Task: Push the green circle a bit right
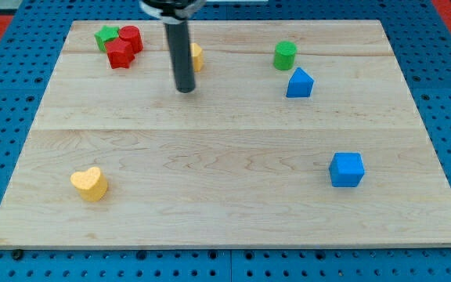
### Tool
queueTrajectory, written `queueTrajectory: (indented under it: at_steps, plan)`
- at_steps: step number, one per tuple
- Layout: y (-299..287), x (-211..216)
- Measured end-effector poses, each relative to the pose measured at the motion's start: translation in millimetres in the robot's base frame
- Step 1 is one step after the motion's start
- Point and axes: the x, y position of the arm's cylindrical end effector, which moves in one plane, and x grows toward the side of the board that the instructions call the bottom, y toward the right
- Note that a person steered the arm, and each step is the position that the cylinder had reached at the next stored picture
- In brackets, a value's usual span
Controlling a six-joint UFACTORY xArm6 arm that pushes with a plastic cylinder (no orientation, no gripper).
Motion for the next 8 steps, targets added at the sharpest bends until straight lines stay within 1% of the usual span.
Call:
queueTrajectory:
  at_steps: [1, 4, 6, 7, 8]
  plan:
    - [35, -19]
    - [36, -19]
    - [36, -26]
    - [51, -47]
    - [108, -60]
